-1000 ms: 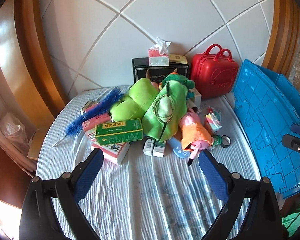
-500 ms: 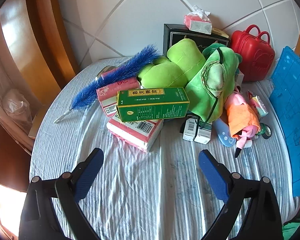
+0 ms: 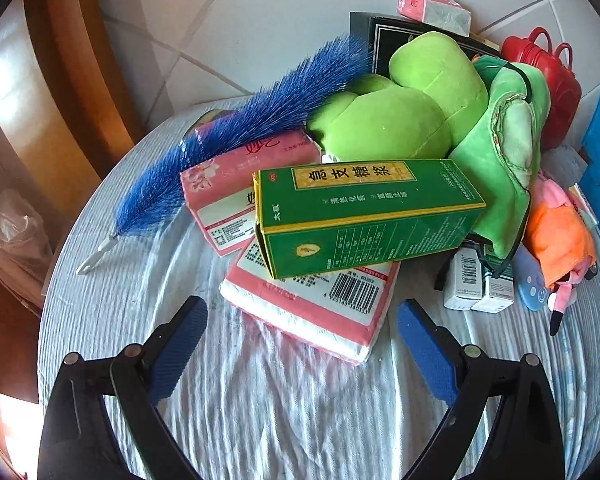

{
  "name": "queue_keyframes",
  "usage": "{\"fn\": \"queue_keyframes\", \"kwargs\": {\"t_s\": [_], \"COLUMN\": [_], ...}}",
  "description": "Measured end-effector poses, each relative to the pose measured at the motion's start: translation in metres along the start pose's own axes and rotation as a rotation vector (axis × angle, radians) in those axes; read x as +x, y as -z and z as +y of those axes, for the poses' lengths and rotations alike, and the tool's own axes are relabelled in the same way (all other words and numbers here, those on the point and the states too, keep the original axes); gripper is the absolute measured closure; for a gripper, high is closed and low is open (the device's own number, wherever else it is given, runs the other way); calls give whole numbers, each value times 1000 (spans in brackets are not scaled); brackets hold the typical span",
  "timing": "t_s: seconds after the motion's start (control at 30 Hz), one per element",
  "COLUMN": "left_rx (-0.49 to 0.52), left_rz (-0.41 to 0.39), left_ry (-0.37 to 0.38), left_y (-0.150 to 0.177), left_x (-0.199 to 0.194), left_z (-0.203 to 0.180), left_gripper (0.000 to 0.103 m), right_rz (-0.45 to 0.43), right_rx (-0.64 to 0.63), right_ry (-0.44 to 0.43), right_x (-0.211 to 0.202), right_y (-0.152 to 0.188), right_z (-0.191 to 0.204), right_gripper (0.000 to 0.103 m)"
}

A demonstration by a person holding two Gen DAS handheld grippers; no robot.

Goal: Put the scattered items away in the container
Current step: 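Grasp the green medicine box with the left tool while the right tool grasps the pig plush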

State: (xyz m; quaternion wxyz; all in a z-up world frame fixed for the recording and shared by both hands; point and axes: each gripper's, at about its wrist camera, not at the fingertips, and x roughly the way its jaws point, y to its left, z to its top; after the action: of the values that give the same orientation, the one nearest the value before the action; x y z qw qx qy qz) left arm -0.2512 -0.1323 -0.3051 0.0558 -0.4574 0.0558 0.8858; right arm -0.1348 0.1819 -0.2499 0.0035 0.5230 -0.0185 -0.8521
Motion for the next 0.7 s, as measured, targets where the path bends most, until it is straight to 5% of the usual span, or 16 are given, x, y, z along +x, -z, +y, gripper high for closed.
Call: {"fn": "queue_keyframes", "kwargs": {"t_s": [0.37,0.57,0.7], "left_rx": [549,614,570], "left_rz": [-65,-14,-32], "left_ry": [123,185,207], "left_y": [-45,-52,-48], "left_x": [37,56,46], "left_z": [-39,-56,-58], "left_gripper": [5,5,18], "right_rz": [16,46,50], "right_rx": [9,28,30], "right_ry": [31,55,69], "right_x": [16,36,54], "right_y": [-4,-2,-9], "right_z": [-9,-20,-26], "right_gripper": [0,0,0]}}
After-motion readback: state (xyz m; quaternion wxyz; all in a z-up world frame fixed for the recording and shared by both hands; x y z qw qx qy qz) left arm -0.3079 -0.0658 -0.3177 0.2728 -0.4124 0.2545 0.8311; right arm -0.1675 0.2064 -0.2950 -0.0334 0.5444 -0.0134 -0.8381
